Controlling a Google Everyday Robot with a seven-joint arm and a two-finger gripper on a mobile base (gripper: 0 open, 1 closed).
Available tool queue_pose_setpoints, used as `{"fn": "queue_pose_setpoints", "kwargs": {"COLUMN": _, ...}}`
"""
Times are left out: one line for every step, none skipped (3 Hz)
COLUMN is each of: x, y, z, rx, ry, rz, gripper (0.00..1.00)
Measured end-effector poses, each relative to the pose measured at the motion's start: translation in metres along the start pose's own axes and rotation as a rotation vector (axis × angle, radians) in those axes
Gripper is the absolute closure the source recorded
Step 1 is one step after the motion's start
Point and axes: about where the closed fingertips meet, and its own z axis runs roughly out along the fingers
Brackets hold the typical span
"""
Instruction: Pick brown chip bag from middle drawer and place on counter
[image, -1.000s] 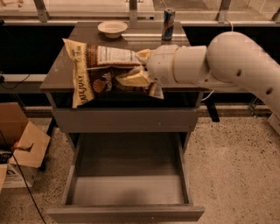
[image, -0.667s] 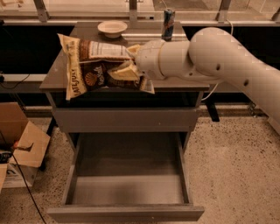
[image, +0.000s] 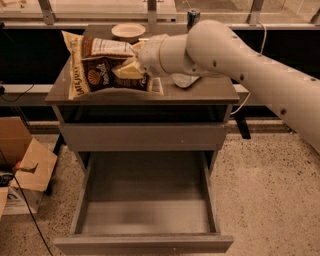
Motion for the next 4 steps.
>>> {"fn": "queue_pose_setpoints", "kwargs": {"x": -0.002, "y": -0.016, "z": 0.029, "rx": 0.003, "ry": 0.023, "rz": -0.001, "gripper": 0.82}}
{"fn": "queue_pose_setpoints", "kwargs": {"x": 0.007, "y": -0.036, "z": 0.063, "rx": -0.004, "ry": 0.068, "rz": 0.007, "gripper": 0.50}}
{"fn": "queue_pose_setpoints", "kwargs": {"x": 0.016, "y": -0.050, "z": 0.081, "rx": -0.008, "ry": 0.100, "rz": 0.013, "gripper": 0.27}}
{"fn": "queue_pose_setpoints", "kwargs": {"x": 0.015, "y": -0.049, "z": 0.082, "rx": -0.010, "ry": 0.098, "rz": 0.012, "gripper": 0.04}}
